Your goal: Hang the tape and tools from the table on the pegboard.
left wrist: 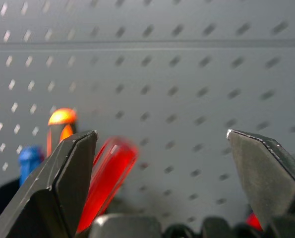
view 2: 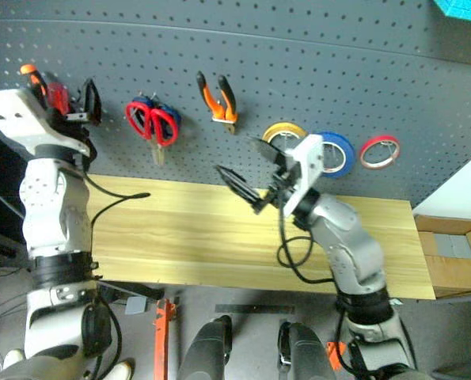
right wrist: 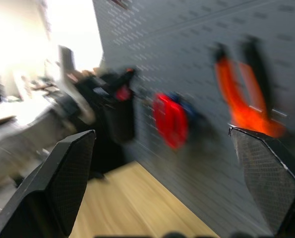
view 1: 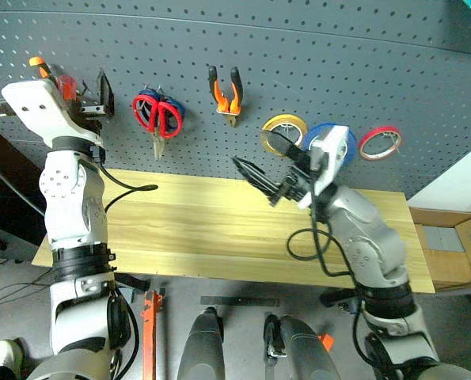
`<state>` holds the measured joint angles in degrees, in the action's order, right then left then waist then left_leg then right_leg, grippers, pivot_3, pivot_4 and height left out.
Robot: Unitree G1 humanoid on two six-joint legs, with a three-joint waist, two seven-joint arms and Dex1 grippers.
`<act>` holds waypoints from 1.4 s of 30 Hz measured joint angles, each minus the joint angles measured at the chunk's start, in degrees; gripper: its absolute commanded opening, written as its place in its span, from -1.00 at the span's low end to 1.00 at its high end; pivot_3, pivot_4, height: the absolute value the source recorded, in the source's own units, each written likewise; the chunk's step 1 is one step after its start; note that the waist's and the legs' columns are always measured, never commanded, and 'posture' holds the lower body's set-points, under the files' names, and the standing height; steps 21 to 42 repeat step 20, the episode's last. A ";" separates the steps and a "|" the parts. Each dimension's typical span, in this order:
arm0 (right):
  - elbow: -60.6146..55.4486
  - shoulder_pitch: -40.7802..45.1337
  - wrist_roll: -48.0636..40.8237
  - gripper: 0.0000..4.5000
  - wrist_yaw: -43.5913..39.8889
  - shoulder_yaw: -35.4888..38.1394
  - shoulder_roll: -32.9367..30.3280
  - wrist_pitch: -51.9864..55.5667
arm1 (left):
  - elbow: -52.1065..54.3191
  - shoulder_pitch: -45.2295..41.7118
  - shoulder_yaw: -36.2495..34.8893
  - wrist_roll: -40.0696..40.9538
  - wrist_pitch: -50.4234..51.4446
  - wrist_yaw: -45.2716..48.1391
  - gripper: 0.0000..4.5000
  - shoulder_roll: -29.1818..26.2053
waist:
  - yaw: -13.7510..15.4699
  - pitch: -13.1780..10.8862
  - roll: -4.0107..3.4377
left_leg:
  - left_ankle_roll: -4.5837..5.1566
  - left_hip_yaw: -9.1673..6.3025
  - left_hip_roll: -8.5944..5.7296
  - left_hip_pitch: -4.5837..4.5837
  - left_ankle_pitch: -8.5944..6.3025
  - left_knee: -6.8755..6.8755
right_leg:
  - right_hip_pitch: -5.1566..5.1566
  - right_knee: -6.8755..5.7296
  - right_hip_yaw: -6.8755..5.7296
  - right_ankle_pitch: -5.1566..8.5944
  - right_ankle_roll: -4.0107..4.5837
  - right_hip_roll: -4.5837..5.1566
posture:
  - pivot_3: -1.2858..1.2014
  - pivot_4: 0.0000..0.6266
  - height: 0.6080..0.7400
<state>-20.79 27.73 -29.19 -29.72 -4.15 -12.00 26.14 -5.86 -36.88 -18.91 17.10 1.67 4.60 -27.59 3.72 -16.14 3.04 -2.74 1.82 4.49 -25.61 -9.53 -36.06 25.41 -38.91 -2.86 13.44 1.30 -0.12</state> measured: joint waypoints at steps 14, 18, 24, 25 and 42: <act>-10.66 -24.78 7.13 1.00 10.19 0.30 -5.45 4.15 | 21.02 22.74 15.82 0.52 28.51 -3.36 0.99 14.44 | -0.86 0.63 -0.46 | 0.08 0.20 -0.03 0.86 0.01 0.06 | -0.71 0.14 0.33 0.13 -0.10 -0.04 | 0.09 -0.33 1.00; -7.52 -29.93 13.75 1.00 16.86 1.11 -3.72 2.86 | 16.74 27.03 17.53 -3.30 31.04 -4.02 0.99 14.07 | -1.00 0.66 -0.45 | 0.07 0.07 0.05 0.81 0.00 0.08 | -0.50 0.06 0.30 0.12 -0.05 -0.24 | 0.09 -0.38 1.00; -6.61 -31.16 15.90 1.00 19.63 1.85 -2.24 1.81 | 14.44 26.65 17.35 -4.59 30.58 -3.71 0.99 13.51 | -0.99 0.99 -0.62 | 0.06 0.02 0.04 0.80 0.00 0.08 | -0.47 0.06 0.30 0.11 -0.03 -0.26 | 0.08 -0.40 1.00; -6.61 -31.16 15.90 1.00 19.63 1.85 -2.24 1.81 | 14.44 26.65 17.35 -4.59 30.58 -3.71 0.99 13.51 | -0.99 0.99 -0.62 | 0.06 0.02 0.04 0.80 0.00 0.08 | -0.47 0.06 0.30 0.11 -0.03 -0.26 | 0.08 -0.40 1.00; -6.61 -31.16 15.90 1.00 19.63 1.85 -2.24 1.81 | 14.44 26.65 17.35 -4.59 30.58 -3.71 0.99 13.51 | -0.99 0.99 -0.62 | 0.06 0.02 0.04 0.80 0.00 0.08 | -0.47 0.06 0.30 0.11 -0.03 -0.26 | 0.08 -0.40 1.00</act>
